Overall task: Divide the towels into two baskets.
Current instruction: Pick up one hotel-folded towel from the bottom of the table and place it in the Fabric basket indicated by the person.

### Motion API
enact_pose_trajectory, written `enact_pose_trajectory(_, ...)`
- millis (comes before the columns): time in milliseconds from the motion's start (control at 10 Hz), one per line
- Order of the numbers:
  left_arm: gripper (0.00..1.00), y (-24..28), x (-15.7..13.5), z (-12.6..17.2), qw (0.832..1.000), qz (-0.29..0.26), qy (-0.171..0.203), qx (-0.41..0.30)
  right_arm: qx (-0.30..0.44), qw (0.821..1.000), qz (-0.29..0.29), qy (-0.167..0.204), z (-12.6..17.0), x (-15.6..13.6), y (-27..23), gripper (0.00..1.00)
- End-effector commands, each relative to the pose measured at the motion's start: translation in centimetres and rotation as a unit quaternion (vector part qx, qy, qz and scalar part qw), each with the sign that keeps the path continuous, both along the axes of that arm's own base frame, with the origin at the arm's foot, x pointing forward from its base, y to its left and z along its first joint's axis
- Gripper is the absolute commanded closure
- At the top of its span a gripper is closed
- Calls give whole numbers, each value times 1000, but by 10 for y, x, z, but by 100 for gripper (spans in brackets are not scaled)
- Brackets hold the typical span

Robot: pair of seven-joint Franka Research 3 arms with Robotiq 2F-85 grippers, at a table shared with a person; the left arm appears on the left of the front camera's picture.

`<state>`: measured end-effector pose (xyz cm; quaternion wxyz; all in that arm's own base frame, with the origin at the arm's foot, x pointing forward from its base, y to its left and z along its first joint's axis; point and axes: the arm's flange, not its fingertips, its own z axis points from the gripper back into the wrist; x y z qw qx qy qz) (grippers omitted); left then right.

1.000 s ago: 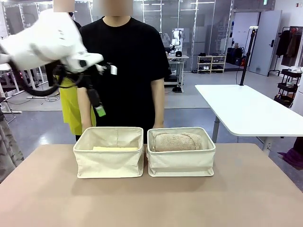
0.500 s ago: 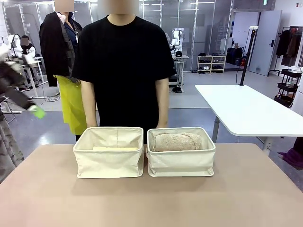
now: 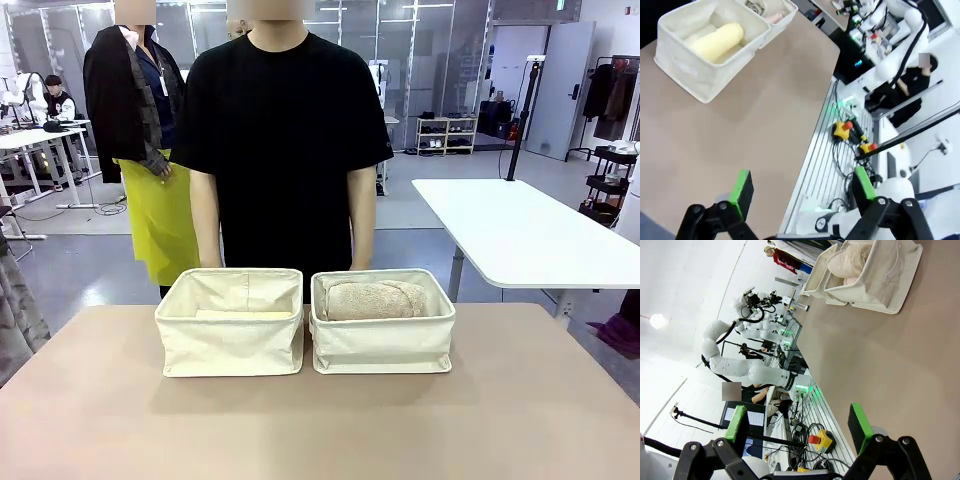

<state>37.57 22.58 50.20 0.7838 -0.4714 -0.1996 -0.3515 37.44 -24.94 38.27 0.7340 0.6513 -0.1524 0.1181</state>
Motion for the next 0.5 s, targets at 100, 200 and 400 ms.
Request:
enact_pose_trajectory(100,0,28,22,-42,993,48,50,-96,1,1000,-2,-3,2,-2,2,0)
enact_pose_trajectory(200,0,32,19,-49,992,58,53,-103,1,1000,-2,-3,2,-2,2,0)
enact_pose_trajectory(400,0,33,20,-49,993,59,45,-95,1,1000,-2,-3,2,-2,2,0)
